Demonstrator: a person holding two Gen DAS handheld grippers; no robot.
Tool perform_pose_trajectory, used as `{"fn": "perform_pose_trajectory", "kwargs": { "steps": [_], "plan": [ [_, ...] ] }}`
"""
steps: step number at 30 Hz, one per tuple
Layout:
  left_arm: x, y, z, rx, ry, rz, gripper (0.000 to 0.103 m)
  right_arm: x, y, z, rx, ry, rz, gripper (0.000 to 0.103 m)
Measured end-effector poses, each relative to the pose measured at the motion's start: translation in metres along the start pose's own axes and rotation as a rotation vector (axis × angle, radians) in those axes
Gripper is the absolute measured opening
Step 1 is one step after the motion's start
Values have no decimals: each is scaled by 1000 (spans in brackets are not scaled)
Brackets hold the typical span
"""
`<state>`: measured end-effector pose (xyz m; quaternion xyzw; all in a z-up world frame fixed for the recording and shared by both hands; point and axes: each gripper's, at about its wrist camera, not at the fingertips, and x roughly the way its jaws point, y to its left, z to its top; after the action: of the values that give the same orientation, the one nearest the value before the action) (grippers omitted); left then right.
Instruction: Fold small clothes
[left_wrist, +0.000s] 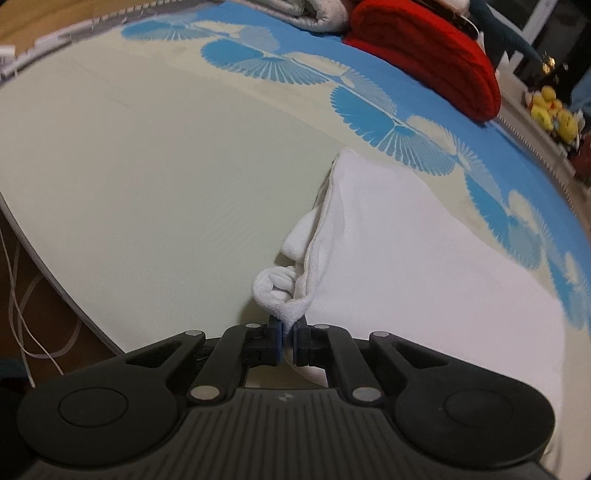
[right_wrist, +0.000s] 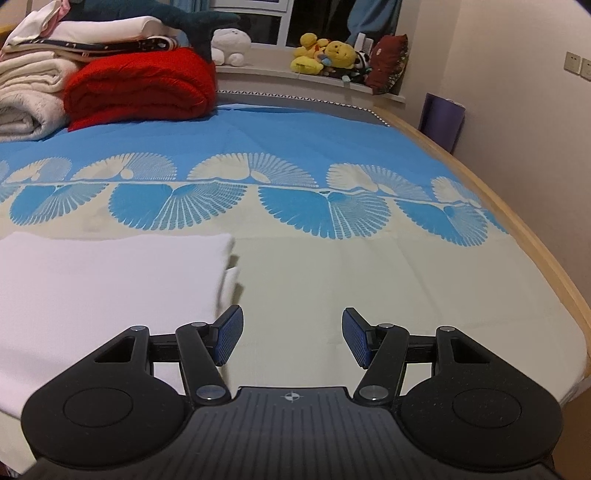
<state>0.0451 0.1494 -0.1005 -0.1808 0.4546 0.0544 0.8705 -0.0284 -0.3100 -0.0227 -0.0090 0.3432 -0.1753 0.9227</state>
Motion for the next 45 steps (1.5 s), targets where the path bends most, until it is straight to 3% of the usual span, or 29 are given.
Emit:
{"fn": "perform_pose_trajectory", "kwargs": {
  "steps": [7, 12, 17, 22, 24, 26, 28, 31, 37, 40, 43, 45],
  "plan": [
    [-16, -38, 0, 167, -73, 63, 5, -5, -24, 3, 98, -14, -7, 61],
    [-51, -108, -9, 345, -195, 33, 4, -6, -46, 9, 166, -38, -1, 61],
    [-82, -204, -39, 518, -278, -73, 4, -6, -68, 12, 217, -69, 0, 61],
    [-90, -307, -110, 767, -307, -221, 4, 1, -93, 8, 289, -57, -16, 61],
    [-76, -335, -145, 874, -263, -275, 5, 4, -102, 6, 310, -51, -23, 61],
    [-58, -354, -171, 954, -154, -349, 11, 6, -109, 3, 331, -45, -26, 61],
    [-53, -354, -177, 954, -81, -436, 13, 10, -118, 0, 357, -31, -22, 61],
    [-57, -332, -156, 890, -67, -507, 24, 15, -123, -4, 385, 2, 28, 61],
    [-37, -266, -77, 766, -10, -403, 24, 36, -96, -10, 376, 156, 307, 61],
    [-21, -247, -55, 750, 33, -388, 24, 47, -73, -12, 358, 245, 427, 61],
    [3, -232, -58, 717, 135, -403, 26, 53, -53, -12, 293, 312, 457, 61],
    [30, -224, -66, 692, 243, -368, 27, 62, -40, -19, 227, 381, 414, 59]
  ]
}}
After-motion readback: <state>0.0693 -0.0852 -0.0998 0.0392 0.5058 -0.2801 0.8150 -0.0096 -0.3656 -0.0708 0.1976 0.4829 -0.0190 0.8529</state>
